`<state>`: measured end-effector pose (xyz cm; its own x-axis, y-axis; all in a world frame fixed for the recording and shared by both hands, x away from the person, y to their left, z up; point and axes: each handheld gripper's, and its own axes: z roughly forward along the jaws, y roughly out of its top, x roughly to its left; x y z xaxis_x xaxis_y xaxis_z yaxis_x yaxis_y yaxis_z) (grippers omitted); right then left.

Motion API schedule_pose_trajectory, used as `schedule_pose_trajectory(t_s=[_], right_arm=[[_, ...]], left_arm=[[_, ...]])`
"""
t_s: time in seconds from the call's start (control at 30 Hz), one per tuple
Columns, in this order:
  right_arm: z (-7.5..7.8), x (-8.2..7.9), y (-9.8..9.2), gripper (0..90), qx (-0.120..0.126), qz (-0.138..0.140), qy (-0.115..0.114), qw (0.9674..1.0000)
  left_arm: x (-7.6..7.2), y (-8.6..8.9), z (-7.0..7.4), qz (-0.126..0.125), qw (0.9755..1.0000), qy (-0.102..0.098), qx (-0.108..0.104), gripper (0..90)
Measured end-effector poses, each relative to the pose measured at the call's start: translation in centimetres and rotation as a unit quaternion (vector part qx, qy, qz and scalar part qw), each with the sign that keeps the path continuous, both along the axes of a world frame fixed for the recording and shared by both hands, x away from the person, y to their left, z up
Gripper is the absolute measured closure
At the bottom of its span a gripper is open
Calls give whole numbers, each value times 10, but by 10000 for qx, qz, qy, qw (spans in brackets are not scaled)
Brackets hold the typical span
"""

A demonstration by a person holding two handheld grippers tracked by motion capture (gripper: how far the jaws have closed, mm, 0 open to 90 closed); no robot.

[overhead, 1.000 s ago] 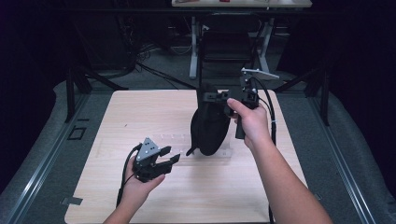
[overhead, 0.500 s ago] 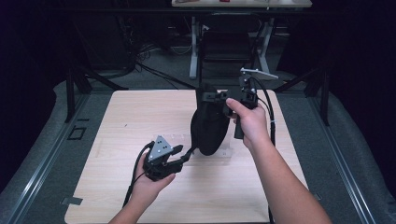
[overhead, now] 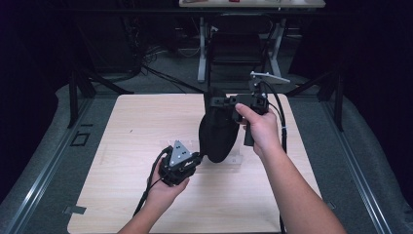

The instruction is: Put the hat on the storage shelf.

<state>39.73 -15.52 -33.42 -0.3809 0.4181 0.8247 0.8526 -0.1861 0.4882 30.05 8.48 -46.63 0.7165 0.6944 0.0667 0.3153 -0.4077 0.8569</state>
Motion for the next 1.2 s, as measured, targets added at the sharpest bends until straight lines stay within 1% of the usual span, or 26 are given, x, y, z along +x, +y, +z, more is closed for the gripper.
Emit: schedule_pose_trajectory(t_s=[0.1, 0.27, 0.33, 0.37, 0.4, 0.43, 0.47, 0.53, 0.57, 0.67, 0.73, 0.77, 0.8, 0.83, 0.9, 1.0, 1.07, 1.17, 1.2], right_arm=[[-1, -3, -2, 840, 87, -39, 2, 10000], [1, -6, -7, 797, 184, -10, -50, 9998], [1, -8, -9, 774, 232, 7, -63, 9997], [0, -12, -13, 759, 246, -5, -115, 9996], [0, -12, -13, 759, 246, -5, -115, 9996], [-1, -15, -18, 745, 216, -47, -163, 9996], [-1, -15, -18, 745, 216, -47, -163, 9996], [-2, -19, -24, 733, 138, -131, -249, 9995], [-3, -21, -30, 724, 86, -153, -287, 9994], [-4, -24, -36, 714, 83, -223, -315, 9992], [-6, -28, -41, 701, -19, -279, -374, 9989], [-8, -31, -45, 684, -175, -366, -477, 9980], [-8, -31, -45, 684, -175, -366, -477, 9980], [-11, -34, -48, 677, -259, -407, -530, 9974], [-14, -37, -51, 664, -261, -440, -553, 9972], [-17, -39, -56, 663, -277, -471, -561, 9969], [-18, -39, -57, 663, -256, -477, -537, 9971], [-21, -40, -63, 663, -250, -503, -523, 9971], [-22, -41, -64, 663, -238, -527, -510, 9970]], left_arm=[[0, 1, -2, 4, 10000, 0, -54, 796], [-2, 1, -2, 5, 10000, -58, -15, 798], [-2, 2, -3, 15, 10000, -86, 2, 802], [-2, 3, -3, 9, 10000, -81, -1, 806], [-2, 3, -3, 9, 10000, -81, -1, 807], [-2, 3, -3, 2, 10000, -87, 0, 807], [-2, 4, -3, -14, 10000, -87, 12, 807], [-2, 5, -3, -4, 10000, -94, -6, 809], [-2, 6, -4, 4, 9999, -117, 3, 812], [-2, 7, -5, 1, 9999, -137, 29, 816], [-2, 9, -5, 12, 9999, -142, 35, 819], [-2, 10, -5, 19, 9998, -149, 90, 824], [-2, 10, -5, 19, 9998, -149, 90, 828], [-3, 11, -6, 29, 9998, -163, 117, 832], [-2, 13, -6, 73, 9997, -179, 174, 840], [-2, 16, -7, 97, 9997, -159, 167, 845], [-1, 19, -8, 117, 9998, -121, 146, 848], [0, 24, -10, 146, 9997, -83, 170, 849], [1, 26, -12, 180, 9996, -42, 205, 849]])
